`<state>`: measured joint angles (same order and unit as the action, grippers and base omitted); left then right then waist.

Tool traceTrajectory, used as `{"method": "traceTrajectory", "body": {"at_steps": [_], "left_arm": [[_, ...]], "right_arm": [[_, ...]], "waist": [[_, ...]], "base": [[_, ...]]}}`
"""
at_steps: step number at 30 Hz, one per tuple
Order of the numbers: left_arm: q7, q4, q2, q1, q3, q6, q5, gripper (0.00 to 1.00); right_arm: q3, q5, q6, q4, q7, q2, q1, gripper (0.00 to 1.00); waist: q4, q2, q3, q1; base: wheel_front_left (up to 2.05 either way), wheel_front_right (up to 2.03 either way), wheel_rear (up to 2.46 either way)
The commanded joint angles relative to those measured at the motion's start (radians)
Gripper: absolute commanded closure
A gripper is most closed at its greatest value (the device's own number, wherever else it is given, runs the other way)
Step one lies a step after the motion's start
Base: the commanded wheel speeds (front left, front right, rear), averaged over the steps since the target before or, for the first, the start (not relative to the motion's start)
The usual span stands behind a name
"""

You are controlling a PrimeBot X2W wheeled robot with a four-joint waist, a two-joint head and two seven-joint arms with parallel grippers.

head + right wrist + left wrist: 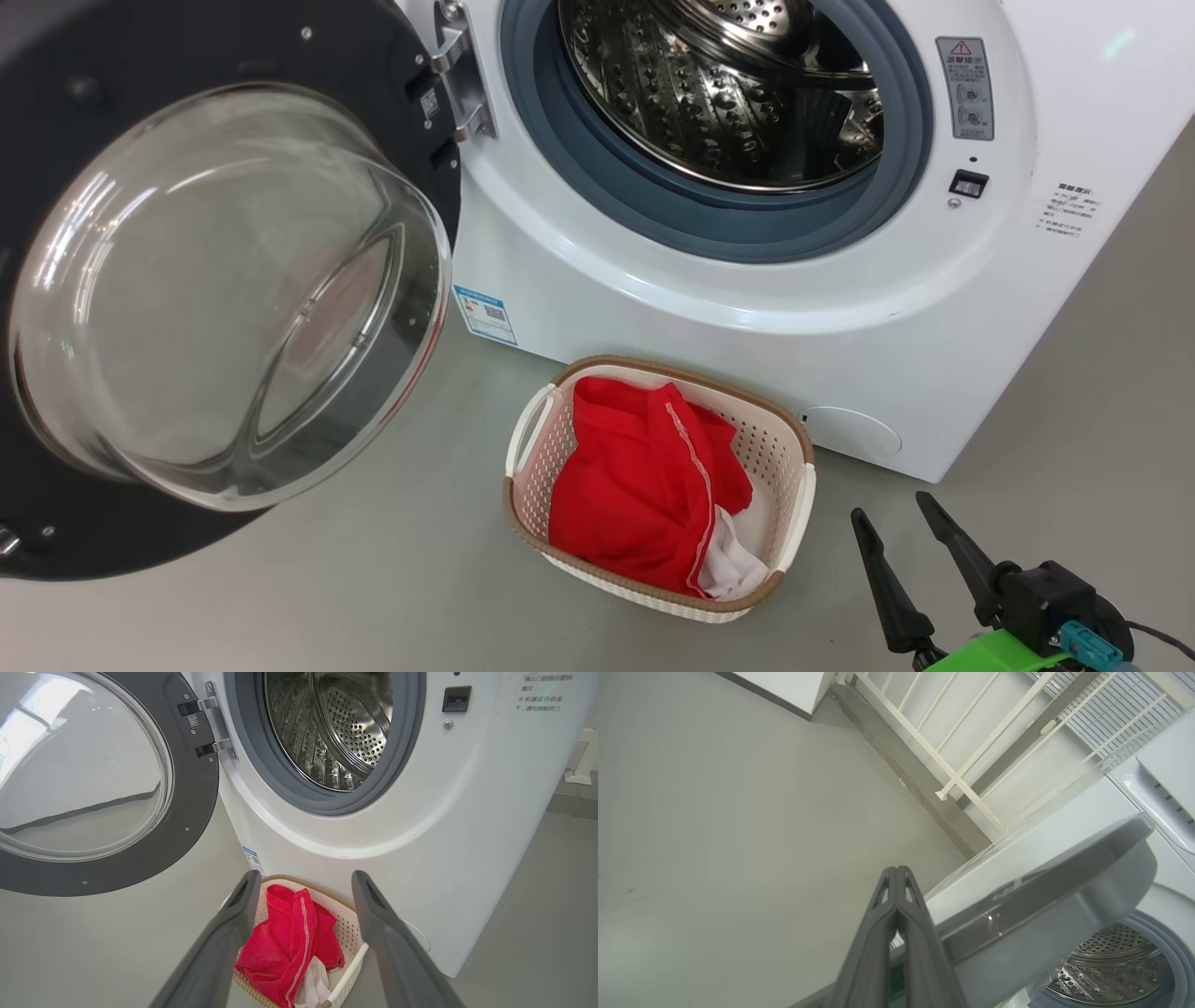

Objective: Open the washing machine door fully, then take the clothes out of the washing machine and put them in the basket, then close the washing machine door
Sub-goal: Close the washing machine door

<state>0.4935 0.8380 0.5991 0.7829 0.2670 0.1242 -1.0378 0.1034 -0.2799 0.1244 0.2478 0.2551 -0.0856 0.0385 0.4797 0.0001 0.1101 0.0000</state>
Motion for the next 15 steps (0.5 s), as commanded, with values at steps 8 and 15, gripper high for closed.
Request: {"method": "traceTrajectory", "body": {"at_steps": [8,15], "left_arm": [[0.169,-0.143,0.086,-0.081,-0.052,0.006,-0.155,1.00],[0.264,-0.322,0.100,-0.206,-0.088,0.006,-0.286,1.00]], "right_arm": [[0.004,0.012,0.006,-0.028,0.007,-0.009,-0.020,0.00],[-0.020,0.017,0.006,-0.038,0.007,-0.007,-0.008,0.00]], "waist": [[-0.005,-0.0001,-0.006,0.0000],[-0.005,-0.0001,-0.011,0.0000]], "base": [[0.00,0.00,0.00],[0.00,0.00,0.00]]}}
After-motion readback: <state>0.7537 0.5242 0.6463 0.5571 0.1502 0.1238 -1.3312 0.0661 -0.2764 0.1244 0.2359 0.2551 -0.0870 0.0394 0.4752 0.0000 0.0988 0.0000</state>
